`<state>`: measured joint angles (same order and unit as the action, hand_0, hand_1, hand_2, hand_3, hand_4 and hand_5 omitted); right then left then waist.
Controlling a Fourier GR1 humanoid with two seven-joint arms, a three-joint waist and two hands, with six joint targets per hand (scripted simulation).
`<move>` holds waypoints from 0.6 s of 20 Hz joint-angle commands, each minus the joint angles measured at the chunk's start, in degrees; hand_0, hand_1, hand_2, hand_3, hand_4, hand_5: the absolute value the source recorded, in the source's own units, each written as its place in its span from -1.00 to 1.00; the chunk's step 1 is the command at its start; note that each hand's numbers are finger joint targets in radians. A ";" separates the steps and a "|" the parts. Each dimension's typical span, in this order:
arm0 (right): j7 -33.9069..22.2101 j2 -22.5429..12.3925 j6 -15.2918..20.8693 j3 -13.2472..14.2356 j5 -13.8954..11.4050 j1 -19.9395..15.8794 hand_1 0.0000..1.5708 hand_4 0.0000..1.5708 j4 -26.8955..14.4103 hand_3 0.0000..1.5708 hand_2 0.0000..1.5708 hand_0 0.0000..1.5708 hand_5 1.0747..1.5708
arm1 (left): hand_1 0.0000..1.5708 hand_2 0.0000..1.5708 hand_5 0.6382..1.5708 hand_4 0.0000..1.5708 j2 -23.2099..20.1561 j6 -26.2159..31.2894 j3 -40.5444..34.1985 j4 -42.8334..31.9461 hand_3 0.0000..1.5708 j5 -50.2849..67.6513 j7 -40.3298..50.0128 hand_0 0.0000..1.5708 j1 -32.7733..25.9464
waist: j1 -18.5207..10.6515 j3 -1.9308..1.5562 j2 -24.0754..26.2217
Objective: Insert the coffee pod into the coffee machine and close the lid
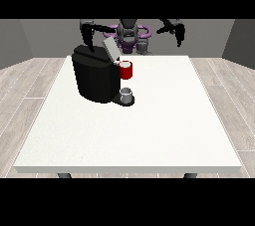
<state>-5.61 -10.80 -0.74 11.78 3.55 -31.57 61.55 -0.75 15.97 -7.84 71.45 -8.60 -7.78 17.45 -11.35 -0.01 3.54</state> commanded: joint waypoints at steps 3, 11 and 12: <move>2.60 2.93 1.06 -3.63 -2.20 -0.77 -1.00 -1.00 -1.61 -1.00 -1.00 -1.00 1.00 | -1.00 -1.00 1.00 -0.52 -1.31 -0.53 0.53 6.70 -1.00 0.96 2.03 -1.00 -3.75 | 0.80 0.00 -1.34; 2.45 2.95 0.28 -5.06 -3.03 -5.39 -1.00 -1.00 -4.08 -1.00 -1.00 -1.00 1.00 | -1.00 -1.00 1.00 -0.58 -4.37 -0.99 -0.75 10.14 -1.00 2.50 4.02 -1.00 -4.02 | 1.88 0.00 -4.43; 0.84 1.40 -0.28 -3.71 -1.97 -9.64 -1.00 -0.90 -3.85 -1.00 -1.00 -1.00 1.00 | -1.00 -1.00 1.00 -0.60 -4.88 -0.97 -1.57 8.29 -1.00 2.73 2.19 -1.00 -3.06 | 1.54 0.01 -6.52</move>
<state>-3.81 -8.93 -0.89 7.75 1.35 -37.36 59.04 -4.21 14.94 -8.72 79.03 -6.43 -5.82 14.31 -9.54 0.05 -0.87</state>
